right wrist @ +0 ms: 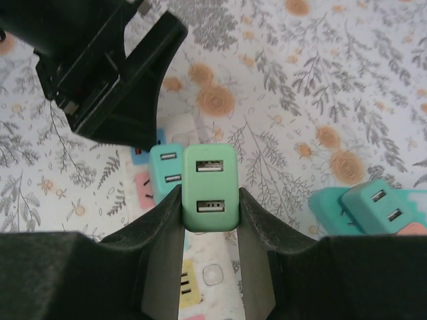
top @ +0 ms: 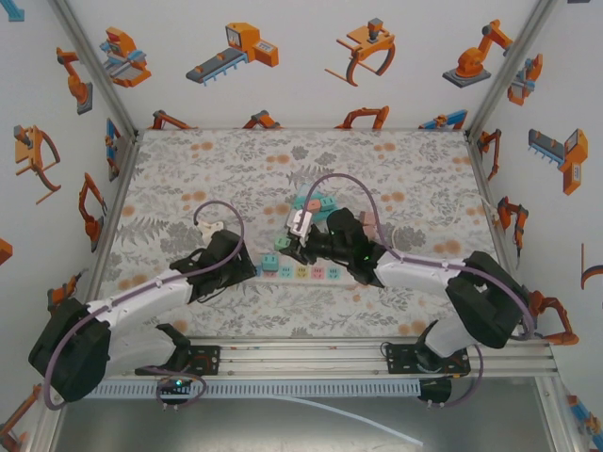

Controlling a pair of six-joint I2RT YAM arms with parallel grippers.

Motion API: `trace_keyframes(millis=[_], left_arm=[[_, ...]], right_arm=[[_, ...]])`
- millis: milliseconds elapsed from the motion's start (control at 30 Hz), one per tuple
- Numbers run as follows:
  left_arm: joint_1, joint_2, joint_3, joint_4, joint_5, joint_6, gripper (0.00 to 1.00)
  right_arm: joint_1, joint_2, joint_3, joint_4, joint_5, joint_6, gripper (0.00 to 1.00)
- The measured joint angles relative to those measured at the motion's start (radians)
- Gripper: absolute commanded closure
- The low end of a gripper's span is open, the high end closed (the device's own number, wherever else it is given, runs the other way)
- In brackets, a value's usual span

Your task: Pull the plug off the socket

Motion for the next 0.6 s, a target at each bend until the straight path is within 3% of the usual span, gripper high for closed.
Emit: trace_keyframes(millis=[233, 433, 600], left_arm=[[-0.009, -0.097, 0.006, -0.083, 0.004, 0.072, 0.25], [-0.018, -0.190, 0.066, -0.095, 0.016, 0.159, 0.19], [-0.026, -0.313, 0.072, -0.009, 0.140, 0.266, 0.15]], right_arm=[[-0.035, -0.148, -0.045, 0.014, 0.040, 0.181, 0.86], [-0.215, -0.262, -0.106, 0.035, 0.071, 0.500, 0.86], [-0.328, -0.327, -0.211, 0.031, 0.147, 0.737, 0.86]])
